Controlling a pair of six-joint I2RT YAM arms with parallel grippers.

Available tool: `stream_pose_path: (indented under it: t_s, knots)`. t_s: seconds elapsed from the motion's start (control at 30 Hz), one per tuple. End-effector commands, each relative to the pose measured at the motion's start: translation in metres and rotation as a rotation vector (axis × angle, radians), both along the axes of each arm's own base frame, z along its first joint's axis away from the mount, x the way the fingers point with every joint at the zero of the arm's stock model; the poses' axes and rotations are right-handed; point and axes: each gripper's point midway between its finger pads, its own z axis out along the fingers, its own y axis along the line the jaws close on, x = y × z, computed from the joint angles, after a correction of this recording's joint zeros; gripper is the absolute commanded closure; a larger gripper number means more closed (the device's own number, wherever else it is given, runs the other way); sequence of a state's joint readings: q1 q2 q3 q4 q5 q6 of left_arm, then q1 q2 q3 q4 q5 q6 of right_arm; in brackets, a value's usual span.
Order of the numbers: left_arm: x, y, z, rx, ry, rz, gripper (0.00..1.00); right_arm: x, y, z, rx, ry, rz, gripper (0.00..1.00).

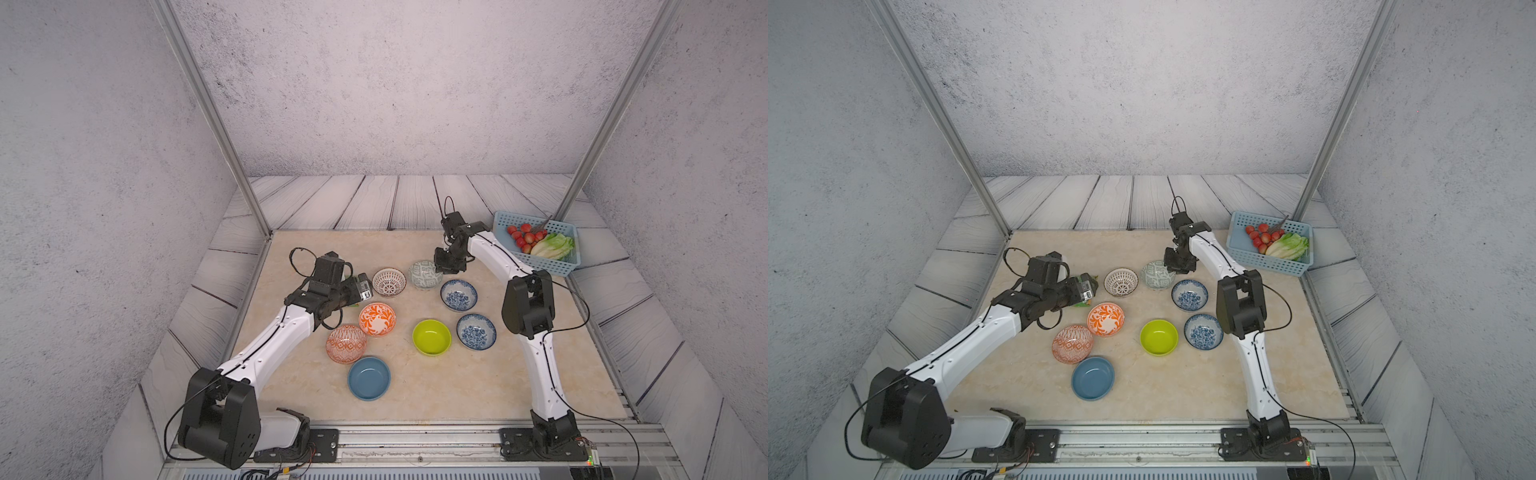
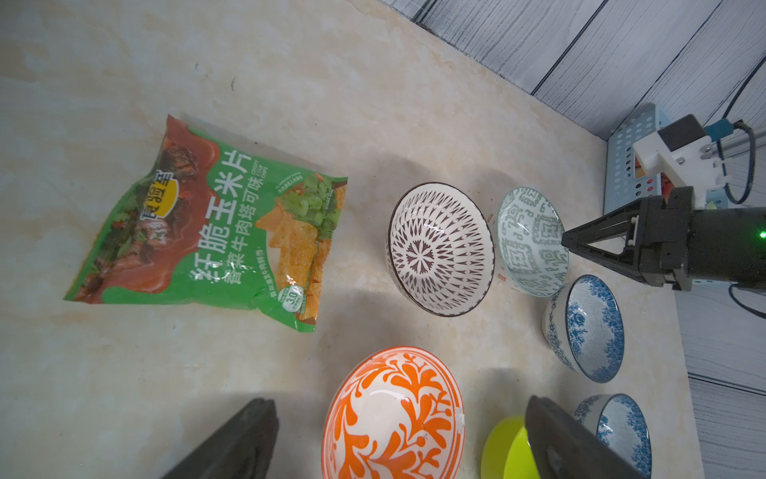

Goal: Stack the bowls
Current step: Pick up the bowl from the center of the board.

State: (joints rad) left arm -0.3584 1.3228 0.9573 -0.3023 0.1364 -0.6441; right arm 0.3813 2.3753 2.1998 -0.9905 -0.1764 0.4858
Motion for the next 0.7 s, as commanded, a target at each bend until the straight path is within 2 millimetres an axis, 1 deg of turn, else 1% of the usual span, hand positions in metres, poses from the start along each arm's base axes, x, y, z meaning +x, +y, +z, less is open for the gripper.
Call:
stream_pose_path:
  t_s: [0.0, 0.23, 0.33, 0.43, 0.5, 0.6, 0.67]
  knots:
    - [0.000, -0.002, -0.003, -0.008, 0.002, -0.001, 0.00, -0.003, 0.000, -0.018, -0.021, 0.036, -0.001, 0.71]
    - [0.000, -0.001, -0.005, -0.007, 0.007, 0.008, 0.00, -0.002, 0.001, -0.025, -0.022, 0.048, -0.002, 0.72]
    - [0.000, -0.001, -0.006, -0.008, 0.009, 0.008, 0.00, -0.002, 0.001, -0.026, -0.024, 0.050, -0.005, 0.80]
    - [0.000, -0.001, -0.006, -0.009, 0.010, 0.008, 0.00, -0.003, 0.003, -0.025, -0.026, 0.049, -0.003, 0.91]
    - [0.000, -0.002, -0.005, -0.014, 0.008, 0.003, 0.00, -0.004, 0.003, -0.021, -0.031, 0.045, -0.003, 0.99]
    - [-0.001, -0.006, -0.005, -0.032, 0.000, -0.013, 0.00, -0.002, 0.003, -0.010, -0.029, 0.024, -0.005, 1.00]
    - [-0.001, -0.012, -0.005, -0.056, -0.001, -0.041, 0.00, 0.000, 0.003, 0.001, -0.027, 0.000, -0.008, 1.00]
